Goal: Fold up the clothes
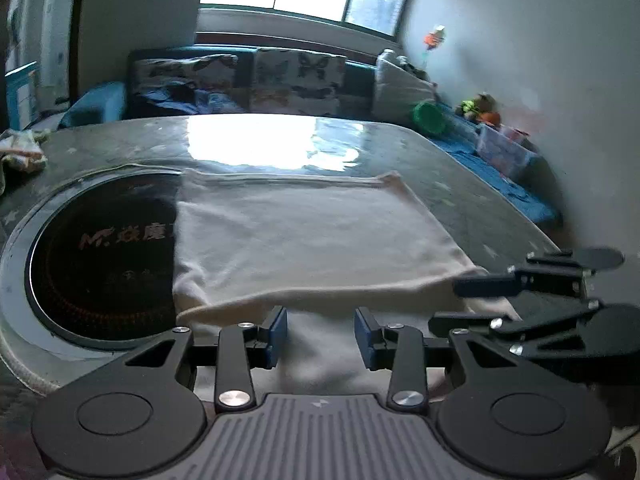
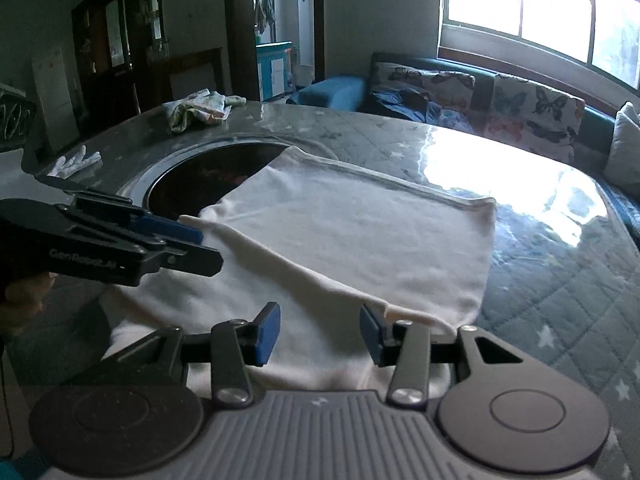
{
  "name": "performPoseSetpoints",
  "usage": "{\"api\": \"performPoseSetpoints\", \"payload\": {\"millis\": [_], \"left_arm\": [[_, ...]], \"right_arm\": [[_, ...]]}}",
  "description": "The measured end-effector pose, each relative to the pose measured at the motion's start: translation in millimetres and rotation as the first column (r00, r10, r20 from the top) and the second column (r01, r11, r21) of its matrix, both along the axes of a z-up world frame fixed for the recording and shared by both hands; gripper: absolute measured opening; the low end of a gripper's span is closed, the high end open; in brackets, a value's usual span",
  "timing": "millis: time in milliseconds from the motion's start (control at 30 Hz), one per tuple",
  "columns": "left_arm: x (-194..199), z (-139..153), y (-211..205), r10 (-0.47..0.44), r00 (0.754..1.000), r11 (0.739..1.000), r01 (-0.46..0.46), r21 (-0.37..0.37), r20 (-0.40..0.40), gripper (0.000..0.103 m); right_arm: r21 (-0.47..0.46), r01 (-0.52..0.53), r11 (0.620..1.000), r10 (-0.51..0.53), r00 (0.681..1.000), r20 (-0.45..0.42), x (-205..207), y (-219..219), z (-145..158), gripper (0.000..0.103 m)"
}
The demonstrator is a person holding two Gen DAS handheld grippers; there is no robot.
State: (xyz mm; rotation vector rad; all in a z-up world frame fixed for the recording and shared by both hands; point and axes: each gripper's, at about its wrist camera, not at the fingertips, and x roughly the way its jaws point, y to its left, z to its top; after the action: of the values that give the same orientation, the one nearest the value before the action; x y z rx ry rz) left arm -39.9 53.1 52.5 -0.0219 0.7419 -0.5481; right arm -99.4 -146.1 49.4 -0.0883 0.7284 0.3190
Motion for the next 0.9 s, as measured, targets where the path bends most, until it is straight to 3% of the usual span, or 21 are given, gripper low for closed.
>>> {"api": "performPoseSetpoints", "payload": {"millis": [167,400,600,767,900], "left_arm": [[9.7,-14.3,5.0,0.030,0.999,0.999,-0.030,0.011,-0.035,0.039],[12.0,-4.2,5.0,0.024,1.000,0.998,-0.025,-0.050,-0.011,0.039],[21.0,-13.9,3.8,0.035,0.999,0.999,-0.036,-0.025,-0.035,0.038],[2.8,-2.5,12.9,0.011,1.000,1.000,-0.011,-0.027,-0.002,0.038],[-8.7,-13.9,8.4,-0.012,1.000,1.000,0.012,0.018,0.008,0.037]], "right_arm": [[0.003,0.015,1.000,-0.015,0.999,-0.035,11.1,-1.5,-13.1,0.043],[0.010,0.000,1.000,0.000,1.000,-0.011,11.2,1.0,-4.0,0.043],[-0.003,-0.006,1.000,0.005,0.999,-0.042,17.8,6.2,-11.0,0.043],[-0.028,-0.057,0.998,0.056,0.998,-0.034,2.5,6.7,-2.1,0.043],[-0.057,-0.066,0.996,0.063,0.997,-0.050,-4.6,5.6,-6.4,0.043]]}}
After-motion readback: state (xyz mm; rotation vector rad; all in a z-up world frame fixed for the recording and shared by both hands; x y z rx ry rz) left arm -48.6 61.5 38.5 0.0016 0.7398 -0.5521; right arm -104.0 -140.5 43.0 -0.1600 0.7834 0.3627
